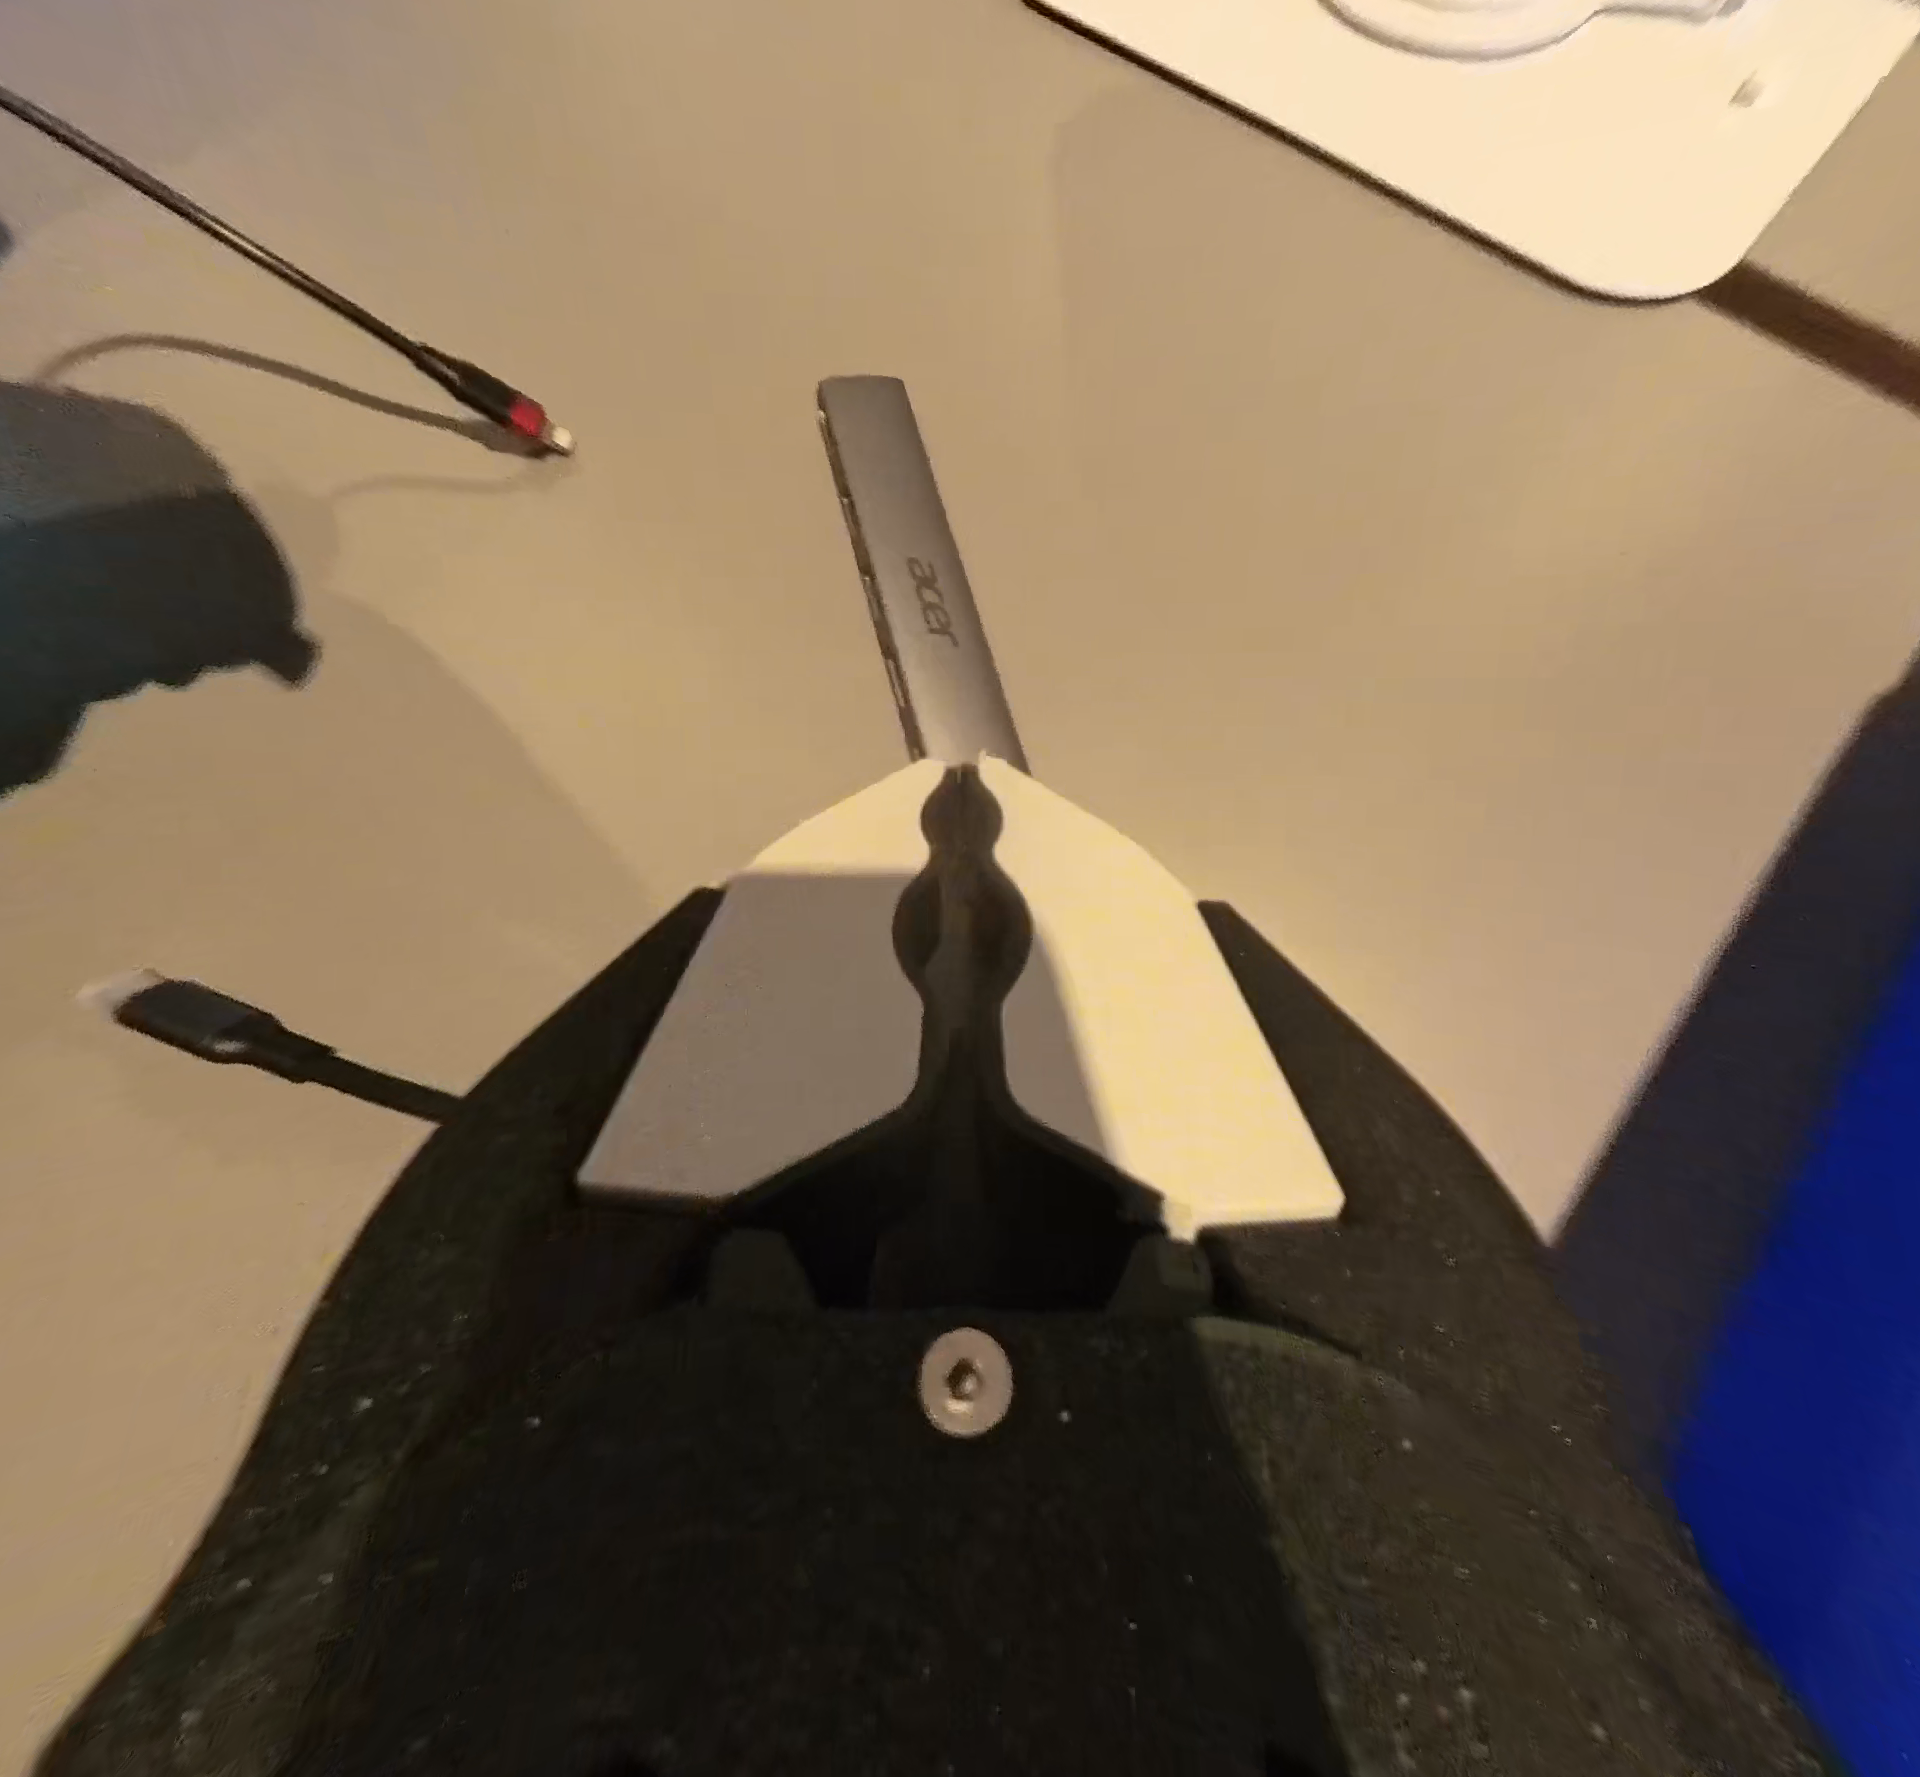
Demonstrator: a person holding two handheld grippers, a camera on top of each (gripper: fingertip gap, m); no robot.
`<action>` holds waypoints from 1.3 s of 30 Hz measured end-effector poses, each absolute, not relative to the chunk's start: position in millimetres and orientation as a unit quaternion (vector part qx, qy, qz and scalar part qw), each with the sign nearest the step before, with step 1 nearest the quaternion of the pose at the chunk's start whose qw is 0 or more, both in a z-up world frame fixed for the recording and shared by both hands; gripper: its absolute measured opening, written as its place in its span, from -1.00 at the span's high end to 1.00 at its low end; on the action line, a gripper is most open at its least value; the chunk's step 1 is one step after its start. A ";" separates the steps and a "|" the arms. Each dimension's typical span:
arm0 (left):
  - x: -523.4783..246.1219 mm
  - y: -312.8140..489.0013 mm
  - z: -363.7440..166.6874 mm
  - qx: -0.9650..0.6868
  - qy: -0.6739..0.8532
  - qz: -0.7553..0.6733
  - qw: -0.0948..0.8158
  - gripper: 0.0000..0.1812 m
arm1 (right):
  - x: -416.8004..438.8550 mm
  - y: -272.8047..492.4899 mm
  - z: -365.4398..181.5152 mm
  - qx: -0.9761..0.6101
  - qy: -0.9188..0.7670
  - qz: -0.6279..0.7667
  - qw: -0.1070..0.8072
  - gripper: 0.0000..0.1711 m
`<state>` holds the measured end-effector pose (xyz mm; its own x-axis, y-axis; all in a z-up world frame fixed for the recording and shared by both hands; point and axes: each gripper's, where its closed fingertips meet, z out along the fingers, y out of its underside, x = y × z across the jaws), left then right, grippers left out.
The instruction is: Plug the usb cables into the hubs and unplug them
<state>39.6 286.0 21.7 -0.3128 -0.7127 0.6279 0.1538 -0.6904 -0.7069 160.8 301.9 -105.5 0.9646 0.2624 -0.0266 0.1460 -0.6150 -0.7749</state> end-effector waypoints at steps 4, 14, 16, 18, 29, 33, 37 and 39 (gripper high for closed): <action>38.7 285.7 23.5 -0.514 0.279 -0.758 0.289 0.92 | 167.2 311.2 -104.3 -0.901 -0.123 0.037 0.413 0.81; 31.0 298.3 23.1 -0.523 0.273 -0.747 0.307 0.92 | 170.0 347.7 -112.1 -0.931 -0.131 0.063 0.336 0.64; 30.2 300.9 22.6 -0.524 0.272 -0.747 0.307 0.92 | 168.4 347.1 -118.3 -0.933 -0.143 0.055 0.326 0.67; 29.9 302.2 22.2 -0.524 0.271 -0.747 0.305 0.92 | 165.1 345.7 -118.7 -0.932 -0.142 0.061 0.327 0.69; 34.0 304.7 11.0 -0.552 0.279 -0.727 0.298 0.92 | 140.6 309.5 -116.6 -0.936 -0.202 0.079 0.277 0.49; 33.2 305.5 11.4 -0.552 0.280 -0.725 0.300 0.92 | 130.1 289.8 -110.5 -0.927 -0.213 0.121 0.285 0.42; 34.4 305.0 9.9 -0.554 0.281 -0.725 0.298 0.92 | 123.9 273.2 -109.8 -0.920 -0.222 0.128 0.295 0.40; 35.9 303.4 8.3 -0.555 0.284 -0.724 0.296 0.92 | 123.2 268.2 -113.7 -0.922 -0.227 0.117 0.291 0.39</action>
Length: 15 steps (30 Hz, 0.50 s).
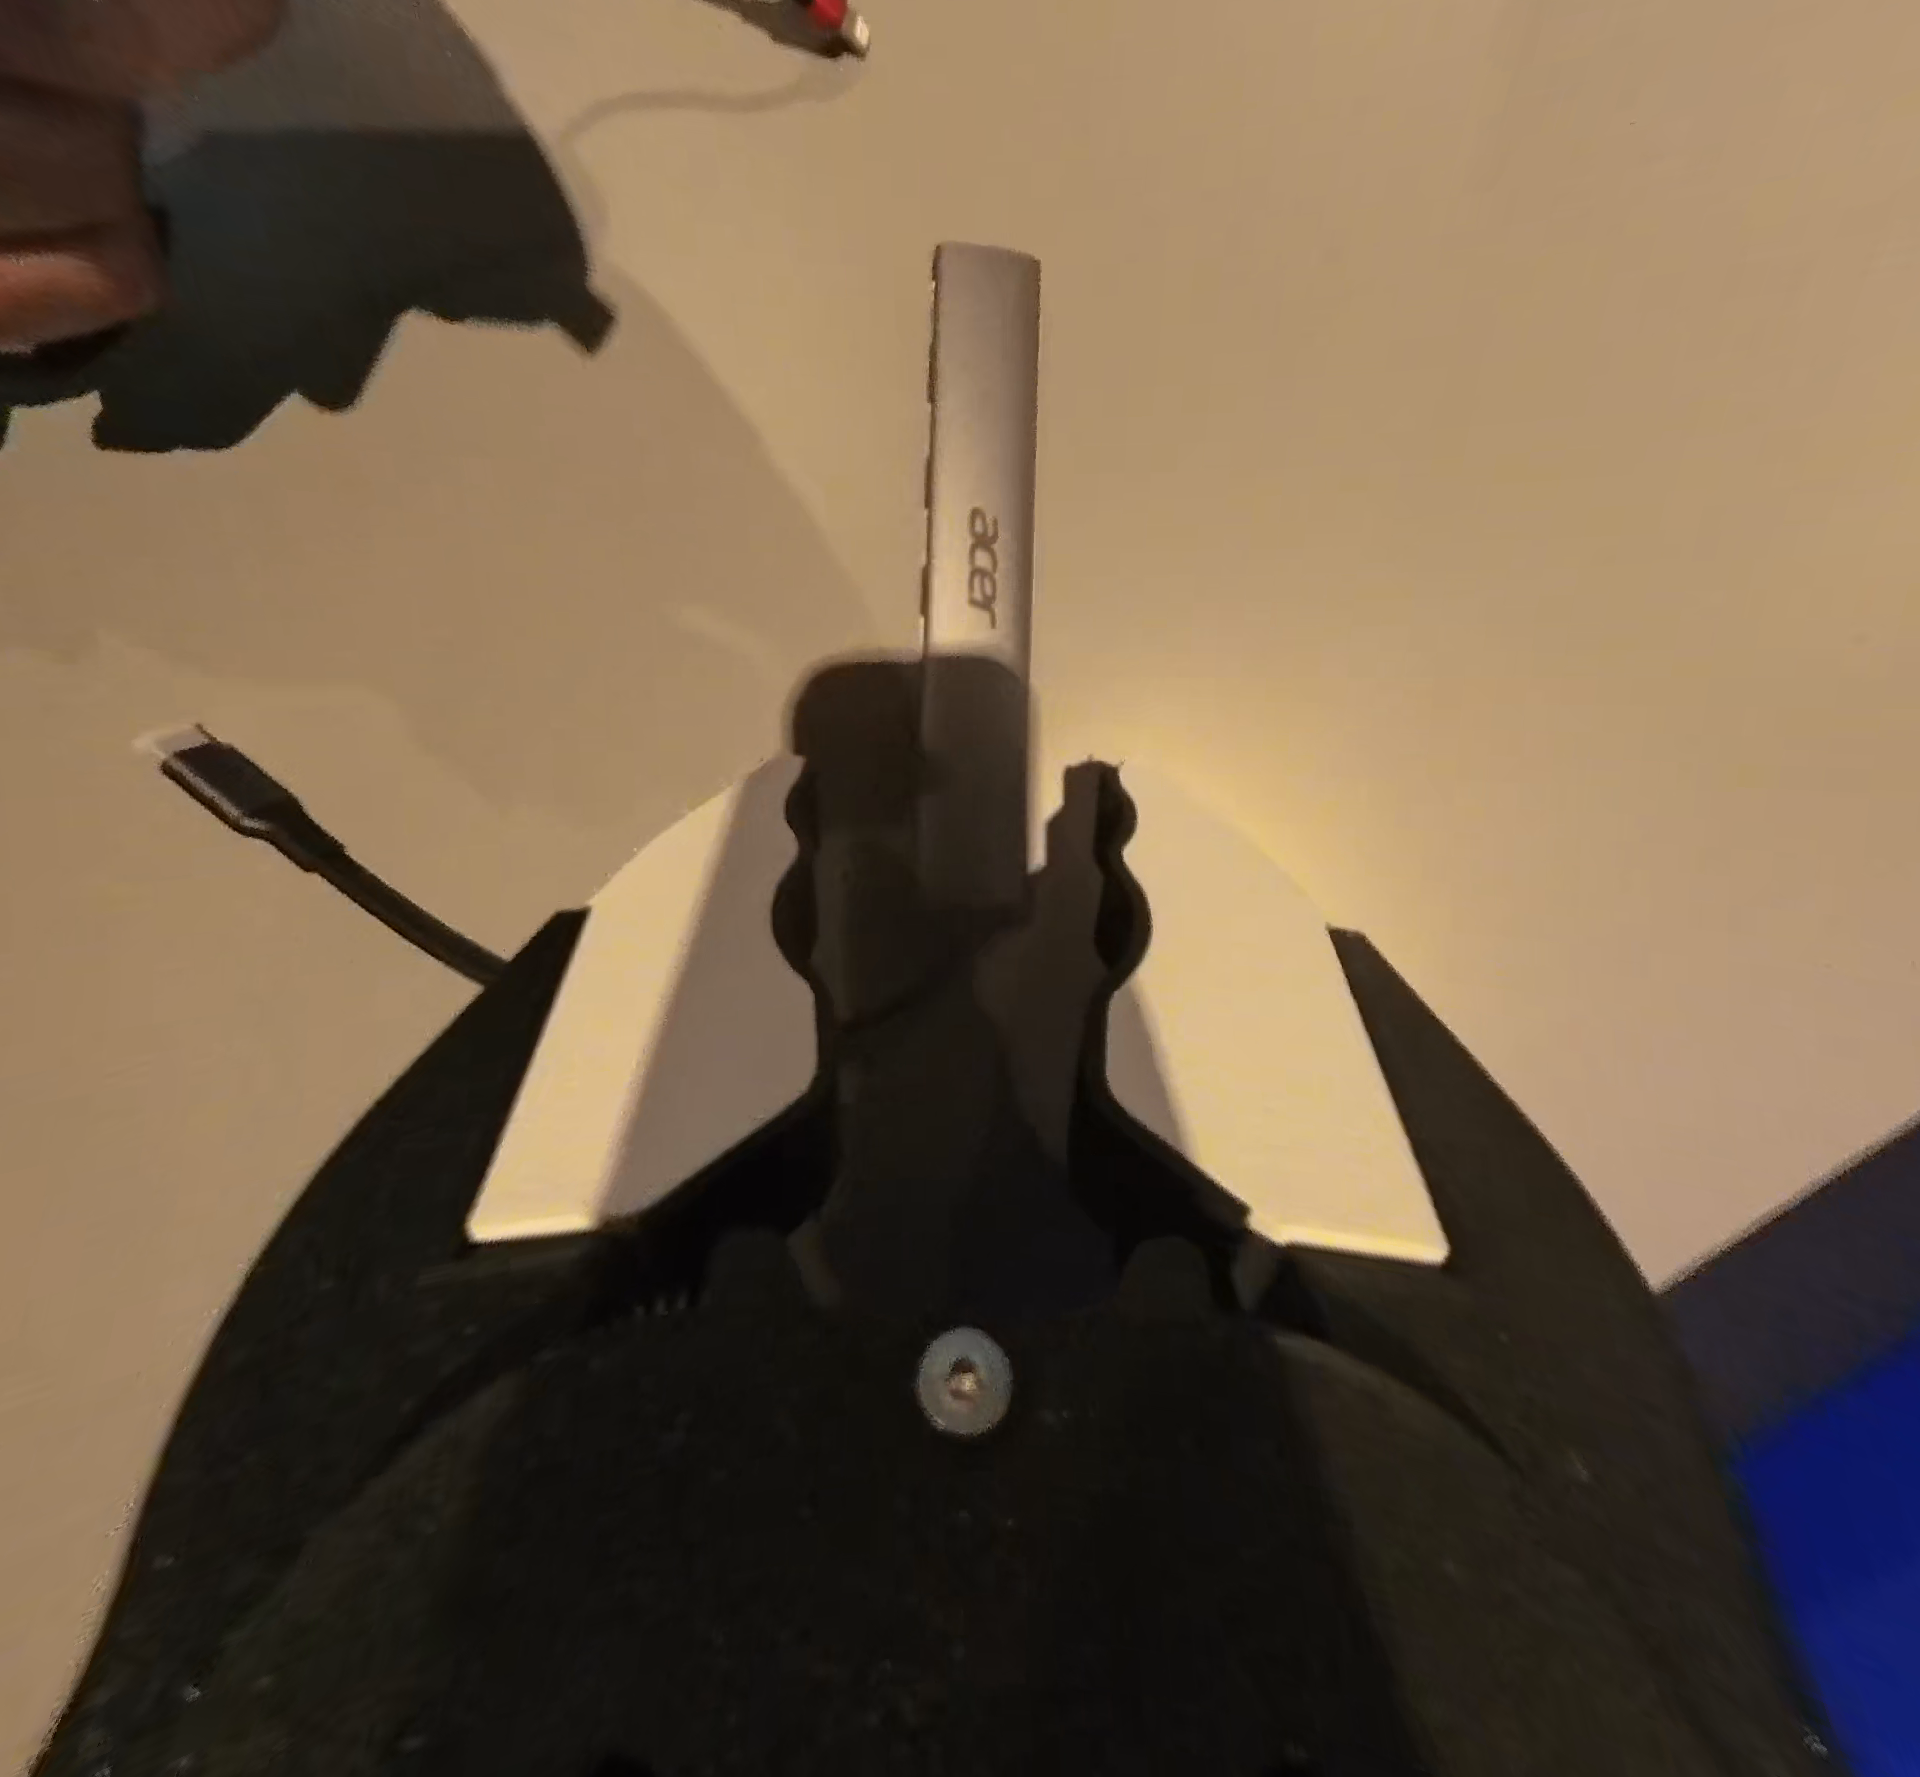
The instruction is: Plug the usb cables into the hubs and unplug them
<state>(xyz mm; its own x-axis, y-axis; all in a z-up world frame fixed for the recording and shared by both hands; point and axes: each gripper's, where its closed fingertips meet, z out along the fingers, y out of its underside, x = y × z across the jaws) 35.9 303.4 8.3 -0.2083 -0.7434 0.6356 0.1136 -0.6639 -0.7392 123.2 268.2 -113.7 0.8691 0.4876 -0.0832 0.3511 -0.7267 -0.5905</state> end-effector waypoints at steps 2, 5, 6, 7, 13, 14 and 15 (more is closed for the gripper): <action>37.4 301.9 6.6 -0.557 0.288 -0.721 0.295 0.92 | 123.5 265.1 -120.5 -0.925 -0.233 0.101 0.284 0.39; 38.8 301.0 4.1 -0.562 0.293 -0.715 0.296 0.92 | 128.5 267.9 -127.5 -0.927 -0.232 0.065 0.287 0.42; 39.1 300.9 3.7 -0.563 0.295 -0.713 0.296 0.91 | 128.2 268.0 -127.8 -0.928 -0.231 0.064 0.287 0.42; 39.2 301.0 3.2 -0.563 0.296 -0.712 0.297 0.91 | 127.8 267.8 -127.8 -0.928 -0.231 0.064 0.286 0.42; 40.4 300.0 1.5 -0.565 0.298 -0.711 0.295 0.91 | 125.5 268.9 -127.3 -0.929 -0.231 0.063 0.283 0.74; 40.9 299.5 1.0 -0.566 0.299 -0.710 0.295 0.91 | 125.4 269.0 -127.3 -0.929 -0.232 0.064 0.281 0.74; 41.3 299.1 0.3 -0.567 0.300 -0.709 0.294 0.92 | 125.2 269.5 -127.1 -0.929 -0.231 0.068 0.282 0.74</action>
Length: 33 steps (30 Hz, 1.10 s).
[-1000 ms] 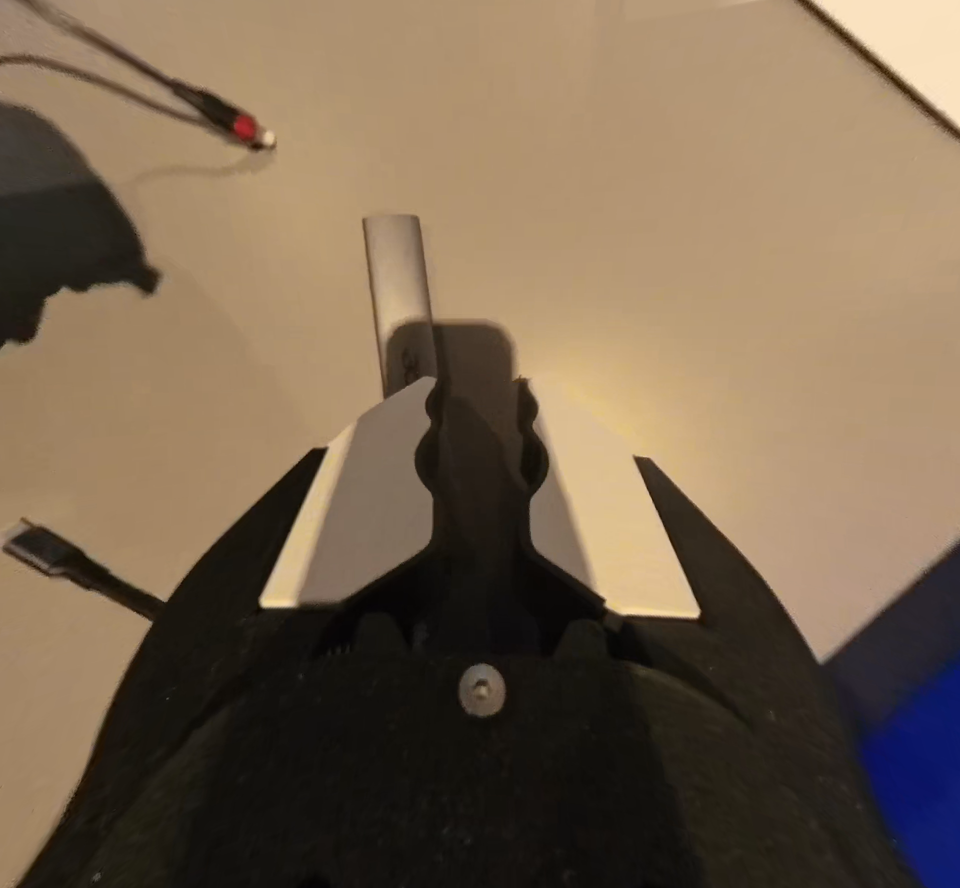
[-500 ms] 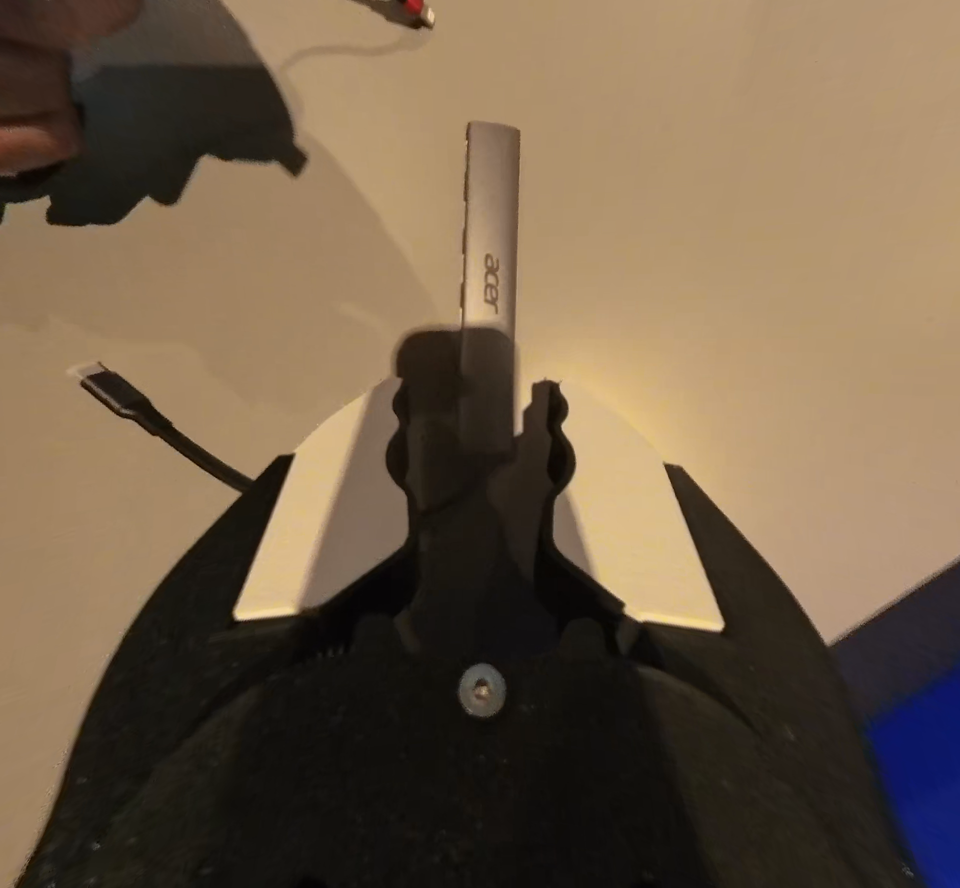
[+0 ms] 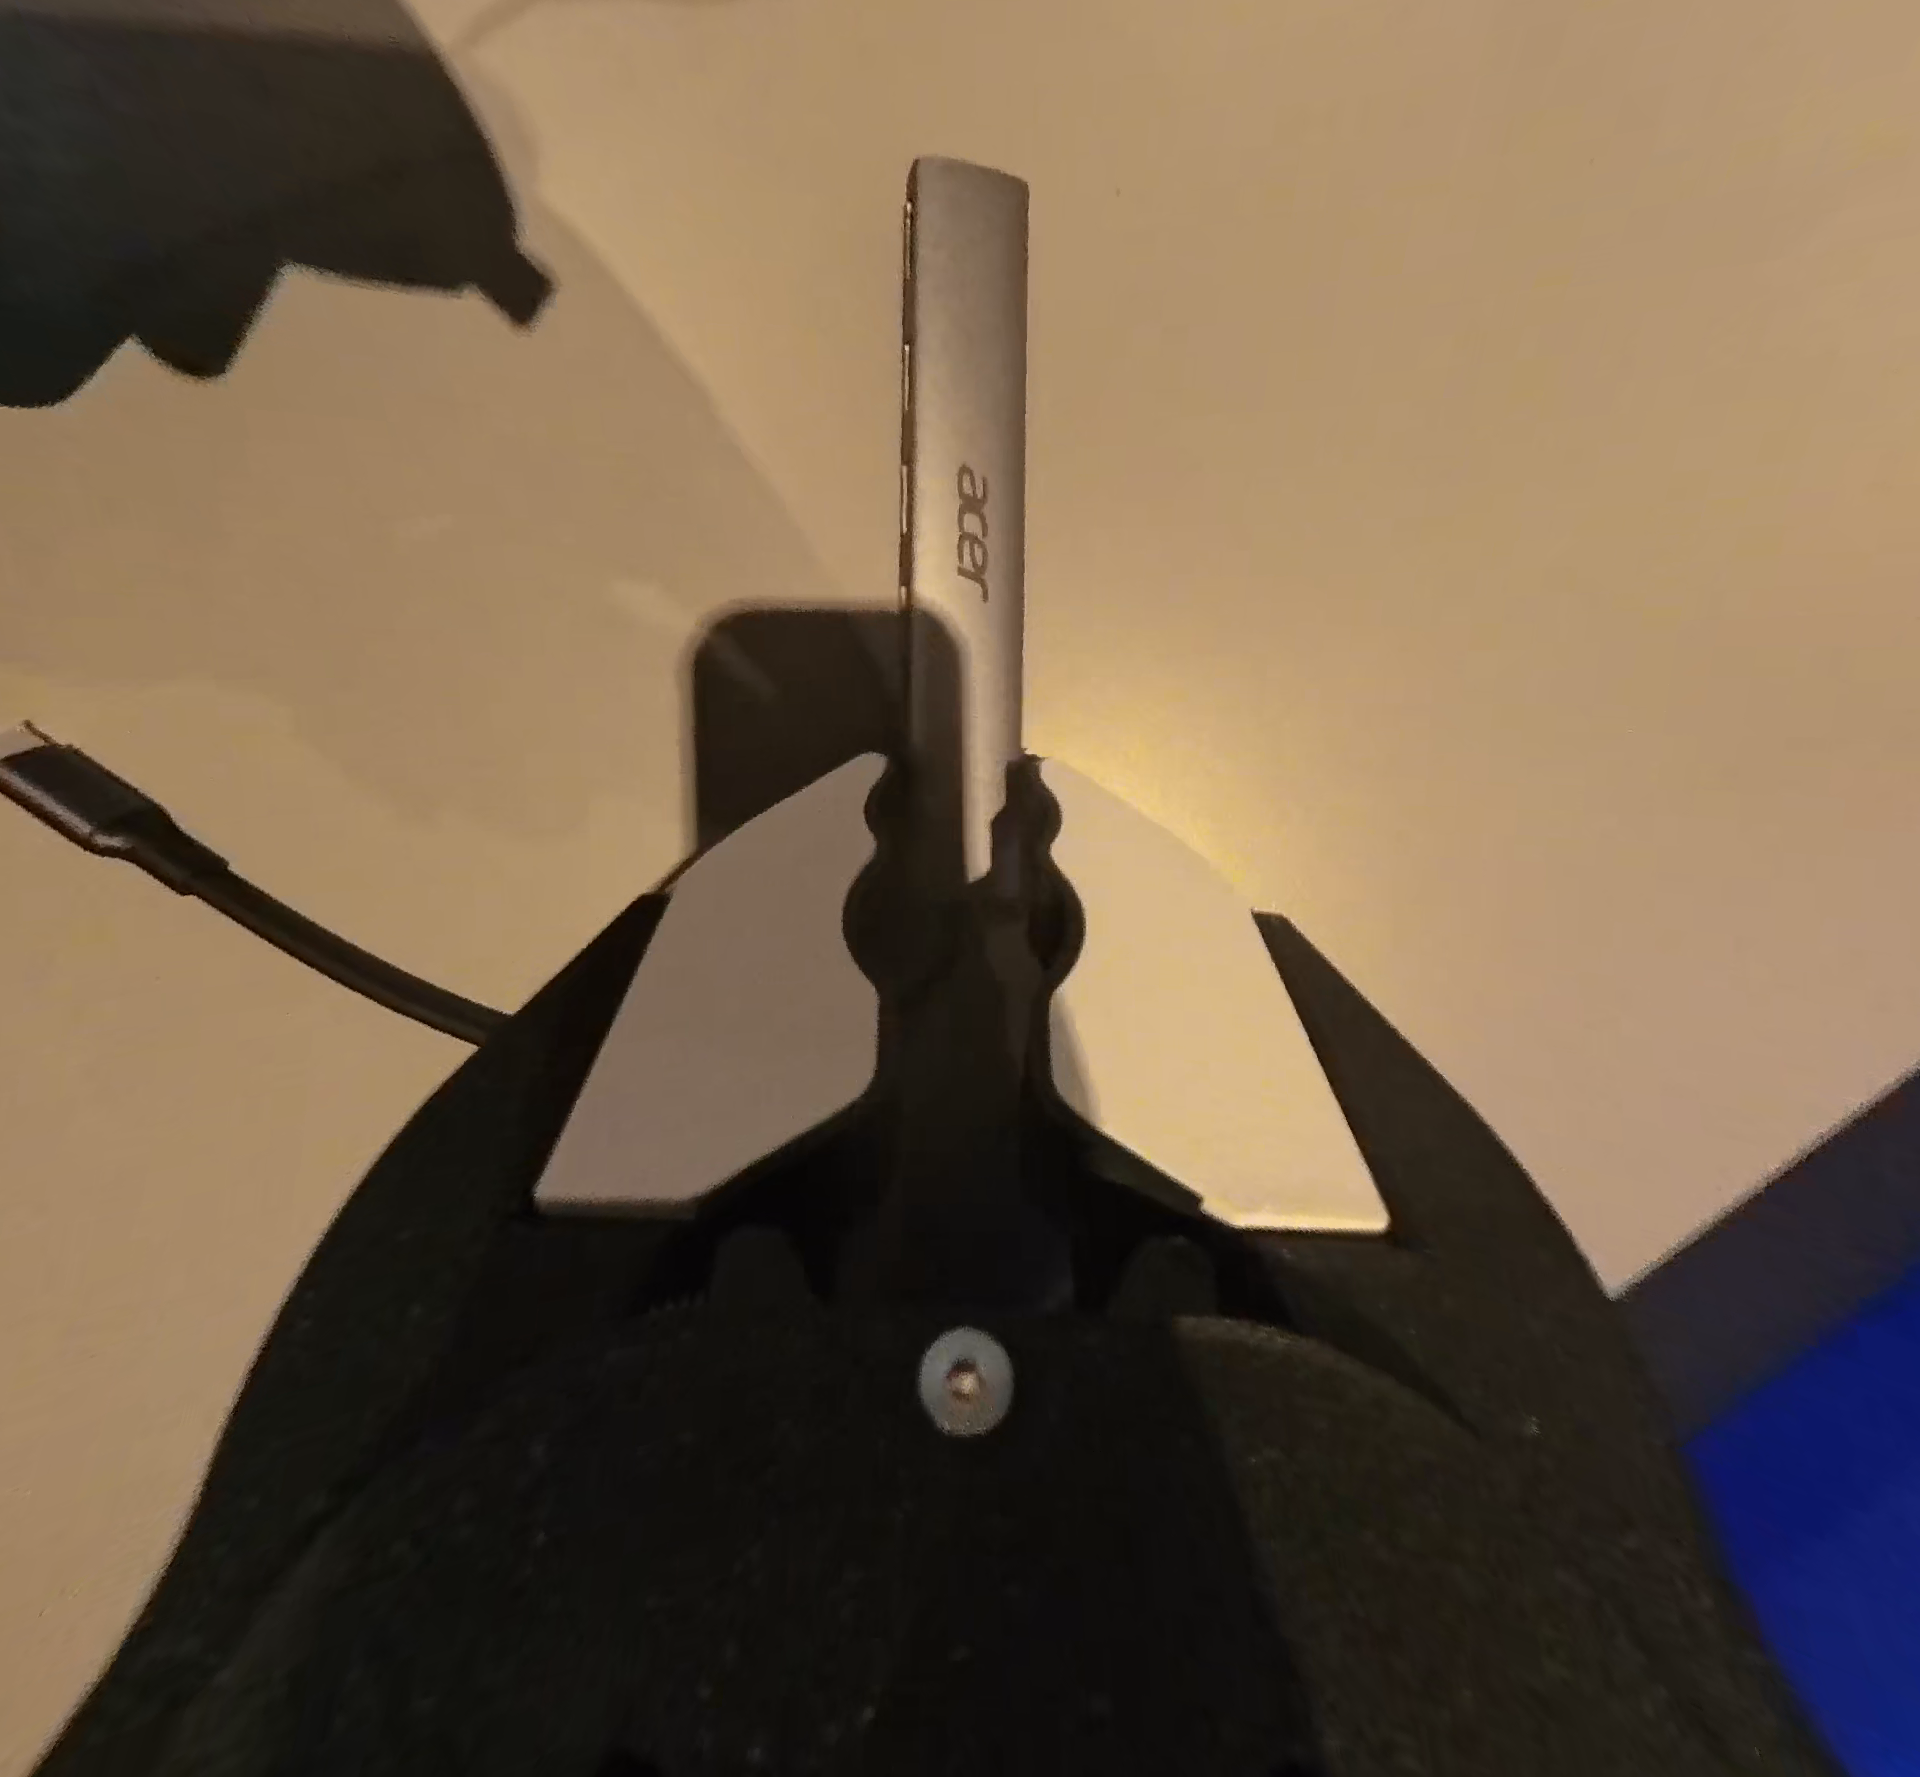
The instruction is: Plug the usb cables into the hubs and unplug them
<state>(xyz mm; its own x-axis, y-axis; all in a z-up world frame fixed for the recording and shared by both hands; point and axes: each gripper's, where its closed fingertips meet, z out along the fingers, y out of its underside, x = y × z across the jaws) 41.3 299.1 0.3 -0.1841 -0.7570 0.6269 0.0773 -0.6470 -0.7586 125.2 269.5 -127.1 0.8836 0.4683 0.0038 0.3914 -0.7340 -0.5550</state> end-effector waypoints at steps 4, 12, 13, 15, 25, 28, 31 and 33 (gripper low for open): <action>42.1 298.9 -2.3 -0.571 0.301 -0.705 0.293 0.92 | 121.3 274.3 -125.4 -0.923 -0.208 0.107 0.304 0.74; 36.1 297.7 11.7 -0.533 0.246 -0.771 0.248 0.92 | 123.2 286.0 -96.1 -0.882 -0.167 0.119 0.424 0.75; 34.4 296.1 15.9 -0.519 0.237 -0.787 0.236 0.92 | 122.7 286.7 -89.0 -0.873 -0.164 0.114 0.445 0.75; 29.8 293.9 25.6 -0.483 0.210 -0.824 0.207 0.92 | 121.1 287.0 -75.5 -0.855 -0.160 0.099 0.483 0.75; 28.5 282.1 37.1 -0.440 0.193 -0.862 0.161 0.92 | 96.6 274.7 -17.7 -0.772 -0.175 0.039 0.610 0.75; 30.3 281.8 36.8 -0.448 0.192 -0.857 0.168 0.92 | 92.8 272.7 -16.4 -0.769 -0.153 0.082 0.615 0.75; 30.1 279.8 39.0 -0.447 0.195 -0.856 0.169 0.92 | 90.7 273.5 -22.6 -0.778 -0.124 0.152 0.597 0.75; 30.9 278.9 38.1 -0.452 0.203 -0.851 0.175 0.92 | 90.7 274.6 -27.1 -0.782 -0.104 0.196 0.582 0.74</action>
<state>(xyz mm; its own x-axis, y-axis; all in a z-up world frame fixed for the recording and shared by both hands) 30.9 278.9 38.1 -0.5292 -0.4817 0.6985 0.1141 -0.8562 -0.5039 90.7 274.6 -27.1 0.9014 0.3909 -0.1862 -0.0664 -0.3001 -0.9516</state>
